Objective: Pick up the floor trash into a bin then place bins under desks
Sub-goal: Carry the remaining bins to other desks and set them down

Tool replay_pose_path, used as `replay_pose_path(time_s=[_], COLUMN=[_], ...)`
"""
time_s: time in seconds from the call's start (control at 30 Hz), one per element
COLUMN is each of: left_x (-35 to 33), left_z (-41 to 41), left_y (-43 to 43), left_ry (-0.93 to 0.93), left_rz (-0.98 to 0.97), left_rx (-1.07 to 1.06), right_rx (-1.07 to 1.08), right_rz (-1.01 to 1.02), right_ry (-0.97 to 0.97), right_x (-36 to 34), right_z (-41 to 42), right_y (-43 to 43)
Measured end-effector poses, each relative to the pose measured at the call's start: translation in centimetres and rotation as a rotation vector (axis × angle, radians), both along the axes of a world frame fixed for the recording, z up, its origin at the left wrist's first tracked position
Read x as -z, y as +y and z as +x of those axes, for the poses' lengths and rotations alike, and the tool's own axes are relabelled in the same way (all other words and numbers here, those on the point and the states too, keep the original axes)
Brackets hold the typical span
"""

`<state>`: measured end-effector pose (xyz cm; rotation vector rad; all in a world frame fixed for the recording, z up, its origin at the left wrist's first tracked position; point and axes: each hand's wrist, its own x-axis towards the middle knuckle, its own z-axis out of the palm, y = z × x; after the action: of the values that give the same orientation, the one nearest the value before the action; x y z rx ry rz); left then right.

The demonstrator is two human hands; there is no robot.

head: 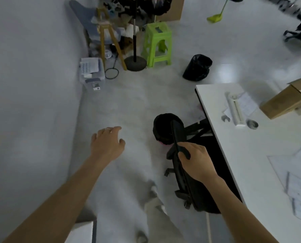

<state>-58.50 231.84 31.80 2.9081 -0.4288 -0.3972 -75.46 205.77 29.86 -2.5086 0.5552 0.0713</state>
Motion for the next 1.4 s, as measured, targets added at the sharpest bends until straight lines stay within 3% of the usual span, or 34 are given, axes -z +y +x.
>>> replay_pose_path(time_s=[0.23,0.57,0.83,1.13,1.4], left_x=[0.3,-0.9,2.3,2.7,7.7], left_z=[20.6,45.6,67.2,80.2,86.9], left_y=[-7.5,-17.7,-32.3,-51.7,-73.7], left_ry=[0.005,0.016,0.068,0.103,0.19], left_rz=[0.038,0.064,0.049,0.154,0.275], left_rx=[0.111,0.23,0.492,0.863,1.009], right_rx=[0.1,0.158,0.42,0.792,0.885], right_rz=[0.096,0.053,0.046,0.096,0.235], right_ry=[-0.001,0.03,0.087,0.115,0.227], right_x=[2.6,0.1,3.2,1.7,6.5], right_z=[18.8,43.1,60.0,69.5,76.4], right_y=[-5.2,-13.6,-23.0,-33.1,-50.0])
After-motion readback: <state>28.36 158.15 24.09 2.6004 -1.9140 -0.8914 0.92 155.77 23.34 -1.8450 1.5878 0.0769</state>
